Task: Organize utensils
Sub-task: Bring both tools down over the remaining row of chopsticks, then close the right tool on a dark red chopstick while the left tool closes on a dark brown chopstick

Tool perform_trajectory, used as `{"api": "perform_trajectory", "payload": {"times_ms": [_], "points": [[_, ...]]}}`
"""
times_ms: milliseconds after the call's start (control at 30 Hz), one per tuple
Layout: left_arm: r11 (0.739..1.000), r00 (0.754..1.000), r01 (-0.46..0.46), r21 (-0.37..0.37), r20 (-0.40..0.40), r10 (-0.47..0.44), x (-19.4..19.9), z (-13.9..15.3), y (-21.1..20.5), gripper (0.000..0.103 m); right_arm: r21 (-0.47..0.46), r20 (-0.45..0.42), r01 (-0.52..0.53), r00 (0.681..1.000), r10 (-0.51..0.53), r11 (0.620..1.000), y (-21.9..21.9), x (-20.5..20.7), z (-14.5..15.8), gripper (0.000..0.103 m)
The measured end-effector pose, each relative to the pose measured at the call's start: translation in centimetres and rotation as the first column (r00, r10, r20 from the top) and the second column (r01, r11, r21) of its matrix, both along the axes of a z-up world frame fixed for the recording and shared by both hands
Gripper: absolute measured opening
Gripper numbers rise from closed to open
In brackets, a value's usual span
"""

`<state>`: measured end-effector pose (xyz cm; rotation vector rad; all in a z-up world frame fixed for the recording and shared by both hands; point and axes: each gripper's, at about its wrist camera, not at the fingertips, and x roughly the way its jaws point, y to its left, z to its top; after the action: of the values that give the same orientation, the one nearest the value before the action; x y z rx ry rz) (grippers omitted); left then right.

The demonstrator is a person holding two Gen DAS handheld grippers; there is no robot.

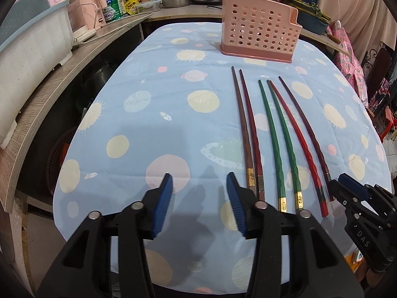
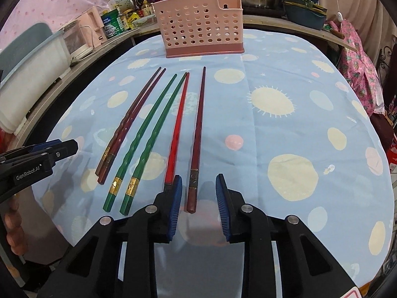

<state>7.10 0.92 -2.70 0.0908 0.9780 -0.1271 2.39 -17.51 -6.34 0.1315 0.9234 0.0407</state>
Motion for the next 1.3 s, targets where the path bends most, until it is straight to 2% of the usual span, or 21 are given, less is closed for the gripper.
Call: {"api": "perform_trajectory", "payload": {"times_ms": [133, 300, 833, 1300], "points": [[1.000, 1.000, 0.017, -0.004, 0.004, -0.017, 0.0, 0.0, -0.4, 0.051, -0.001, -0.016, -0.005, 1.000, 0.005, 1.000, 0.2, 0.1, -0.6, 0.014], [0.999, 0.999, 0.039, -0.022, -0.008, -0.039, 0.0, -0.4, -1.2, 0.051, -0.012, -0.020, 0.003, 1.000, -0.003, 1.000, 0.0, 0.1, -0.7, 0.007], [0.997, 0.996, 0.067, -0.026, -0.049, -0.068, 0.8, -2.3, -2.6, 0.050, 0.004, -0.019, 0.024, 1.000, -0.024, 1.000, -0.7, -0.1, -0.8, 0.007], [0.998, 0.998, 0.033, -0.056, -0.053, -0.036, 1.1, -2.6, -1.6, 0.052, 0.007, -0.019, 0.024, 1.000, -0.024, 1.000, -0.7, -0.1, -0.8, 0.007]]}}
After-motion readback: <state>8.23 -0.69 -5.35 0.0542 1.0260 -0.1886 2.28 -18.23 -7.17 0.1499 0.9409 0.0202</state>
